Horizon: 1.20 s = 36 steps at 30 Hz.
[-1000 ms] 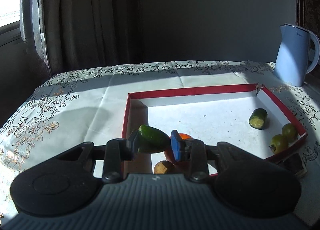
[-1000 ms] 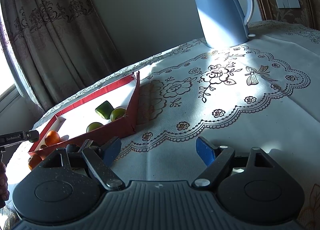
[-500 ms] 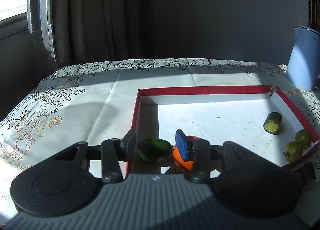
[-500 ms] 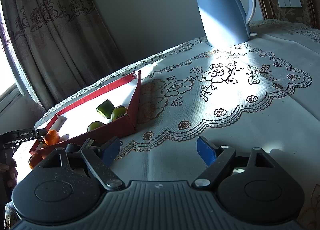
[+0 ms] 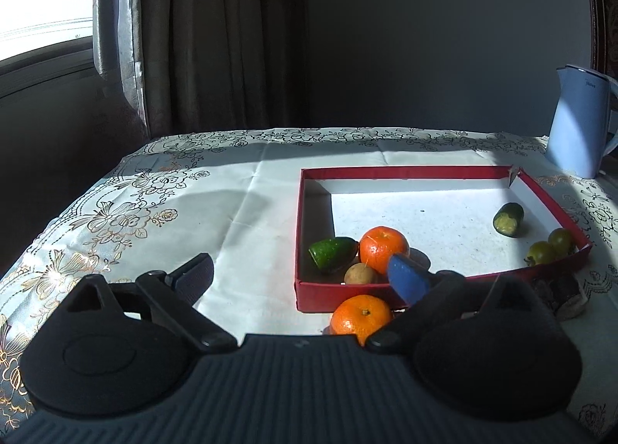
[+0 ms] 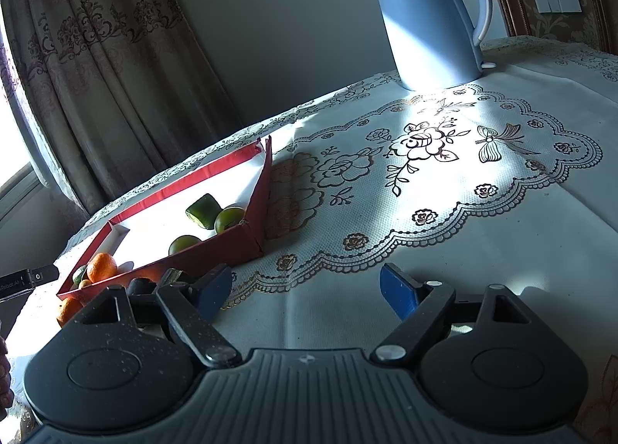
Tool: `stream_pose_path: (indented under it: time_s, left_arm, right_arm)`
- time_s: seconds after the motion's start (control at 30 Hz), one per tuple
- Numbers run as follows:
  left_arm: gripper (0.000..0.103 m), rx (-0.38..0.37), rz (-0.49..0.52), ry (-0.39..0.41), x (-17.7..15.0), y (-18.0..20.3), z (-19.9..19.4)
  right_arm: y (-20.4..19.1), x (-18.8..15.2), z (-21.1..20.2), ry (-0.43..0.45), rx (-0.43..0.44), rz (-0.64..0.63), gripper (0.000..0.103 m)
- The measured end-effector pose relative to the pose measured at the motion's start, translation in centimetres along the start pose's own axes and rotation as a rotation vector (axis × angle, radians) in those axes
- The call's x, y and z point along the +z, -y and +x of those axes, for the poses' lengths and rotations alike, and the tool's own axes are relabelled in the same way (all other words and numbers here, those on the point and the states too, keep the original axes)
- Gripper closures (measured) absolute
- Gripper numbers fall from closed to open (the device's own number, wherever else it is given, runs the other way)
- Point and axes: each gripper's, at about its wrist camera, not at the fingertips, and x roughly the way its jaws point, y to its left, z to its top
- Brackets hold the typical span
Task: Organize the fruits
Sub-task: 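Withdraw the left tool from the tray, then grasp the brown kiwi with the right tool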
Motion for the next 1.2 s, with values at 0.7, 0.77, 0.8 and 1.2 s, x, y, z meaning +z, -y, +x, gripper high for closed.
stream_pose_path:
  time_s: [0.7, 0.77, 0.8, 1.2]
  left_arm:
    - [0.000, 0.024, -0.101, -0.173, -5.8, -4.6, -1.5]
    - [0.000, 0.016, -0.117, -0.186, -6.0, -4.8, -1.3]
    - [0.000, 0.017, -0.115, -0.187, -6.0, -4.8, -1.3]
    - [0.000, 0.025, -0.099, -0.193, -6.0, -4.4, -1.3]
  right_arm:
    - [-1.3, -0.4, -1.2, 0.071, -0.032, -0.075, 0.017]
    - [-2.3, -0.8, -1.4, 0.059, -0.008, -0.104, 0.017]
    - [-3.0, -1.1, -1.5, 0.046, 0.013, -0.114, 0.017]
    - [-14.4, -5.6, -1.7, -0.053, 0.242, -0.426, 0.017]
